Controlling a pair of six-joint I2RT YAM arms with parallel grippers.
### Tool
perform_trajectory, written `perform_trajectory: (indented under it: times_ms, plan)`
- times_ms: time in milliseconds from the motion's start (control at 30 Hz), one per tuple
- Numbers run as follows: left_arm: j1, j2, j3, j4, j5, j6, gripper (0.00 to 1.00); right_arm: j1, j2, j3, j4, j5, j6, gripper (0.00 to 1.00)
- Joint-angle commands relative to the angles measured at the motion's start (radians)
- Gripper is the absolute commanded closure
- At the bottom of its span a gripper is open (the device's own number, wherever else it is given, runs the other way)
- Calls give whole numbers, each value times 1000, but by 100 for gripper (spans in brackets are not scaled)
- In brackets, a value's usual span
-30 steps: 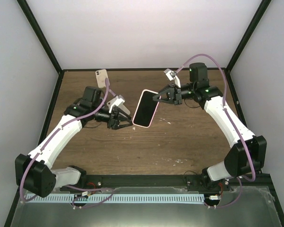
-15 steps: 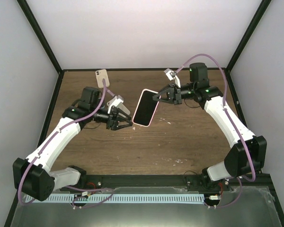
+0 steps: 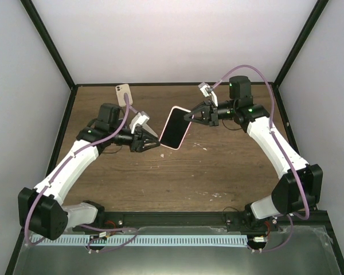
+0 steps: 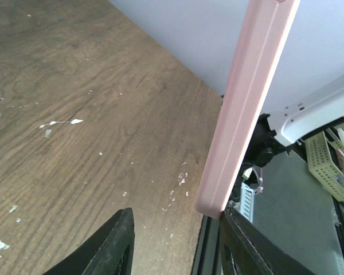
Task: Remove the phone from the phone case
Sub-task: Pick up the phone at the center of the board.
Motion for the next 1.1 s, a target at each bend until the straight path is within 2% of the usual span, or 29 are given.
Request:
perform_trajectory:
  times_ms: [0, 267, 633, 700, 900, 1067]
  plan:
    - [38, 42, -9, 44, -159, -16, 58, 30, -48, 22, 8, -241, 44, 99]
    - [59, 74, -33, 65, -192, -23, 58, 32, -70, 33, 45, -310, 97, 99]
    - [97, 102, -31, 57, -242, -32, 57, 30, -89, 46, 60, -320, 117, 99]
    - [102, 83, -33, 56, -180, -26, 55, 28, -89, 47, 57, -283, 110, 99]
    - [104, -32, -48, 63, 164, -10, 43, -17, -56, 44, 42, -220, 99, 99]
    - [104, -107, -46, 60, 270, -37, 39, -27, -31, 43, 44, -193, 100, 99]
